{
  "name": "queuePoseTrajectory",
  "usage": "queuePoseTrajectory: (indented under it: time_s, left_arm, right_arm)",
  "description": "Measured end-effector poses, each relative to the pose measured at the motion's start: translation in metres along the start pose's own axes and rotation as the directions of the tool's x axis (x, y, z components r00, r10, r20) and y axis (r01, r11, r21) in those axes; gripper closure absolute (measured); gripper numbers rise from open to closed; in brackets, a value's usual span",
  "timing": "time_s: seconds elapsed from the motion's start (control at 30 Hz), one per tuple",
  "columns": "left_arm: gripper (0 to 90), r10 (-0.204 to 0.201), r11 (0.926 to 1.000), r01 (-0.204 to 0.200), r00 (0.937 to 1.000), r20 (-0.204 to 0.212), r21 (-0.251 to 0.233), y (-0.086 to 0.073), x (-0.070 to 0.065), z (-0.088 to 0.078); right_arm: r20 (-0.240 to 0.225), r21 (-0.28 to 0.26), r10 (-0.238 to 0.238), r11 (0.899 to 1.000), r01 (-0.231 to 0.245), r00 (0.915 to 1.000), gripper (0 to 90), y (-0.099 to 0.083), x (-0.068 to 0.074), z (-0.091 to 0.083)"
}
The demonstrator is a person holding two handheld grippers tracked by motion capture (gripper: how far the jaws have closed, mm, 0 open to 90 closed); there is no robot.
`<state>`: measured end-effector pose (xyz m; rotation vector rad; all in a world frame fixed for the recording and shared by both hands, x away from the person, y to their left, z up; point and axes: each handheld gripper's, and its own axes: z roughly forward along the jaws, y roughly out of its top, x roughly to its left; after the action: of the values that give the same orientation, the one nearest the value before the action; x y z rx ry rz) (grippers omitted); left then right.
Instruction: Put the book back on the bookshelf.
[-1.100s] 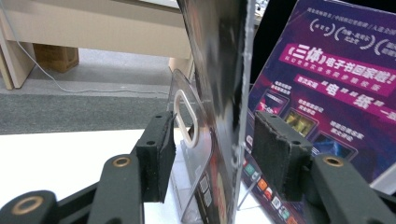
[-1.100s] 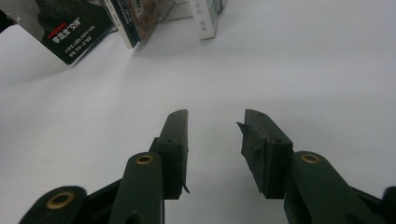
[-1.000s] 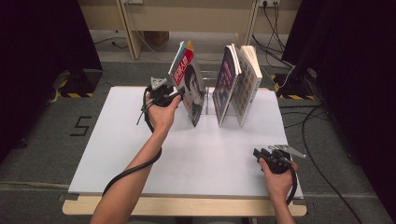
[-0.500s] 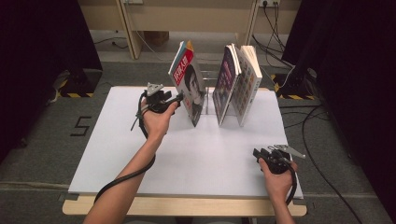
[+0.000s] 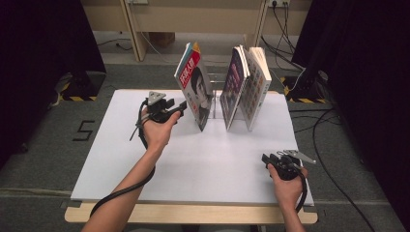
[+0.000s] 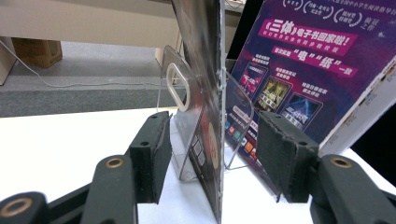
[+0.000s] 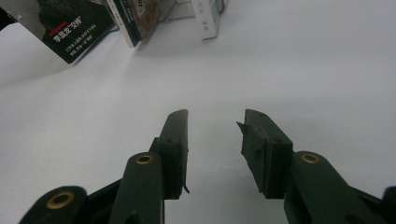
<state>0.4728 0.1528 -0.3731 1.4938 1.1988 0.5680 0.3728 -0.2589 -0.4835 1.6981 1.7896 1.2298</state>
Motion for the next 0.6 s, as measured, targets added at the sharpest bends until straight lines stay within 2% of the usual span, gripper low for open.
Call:
queuePoseTrajectory:
  time_s: [0.6]
  left_arm:
    - [43.4, 0.026, 0.9993, -0.026, 0.9996, 0.015, 0.026, -0.012, 0.009, -0.027]
  right_arm:
    - [0.001, -0.002, -0.001, 1.000, 0.001, 1.0000, 61.2, 0.000, 0.001, 0.000]
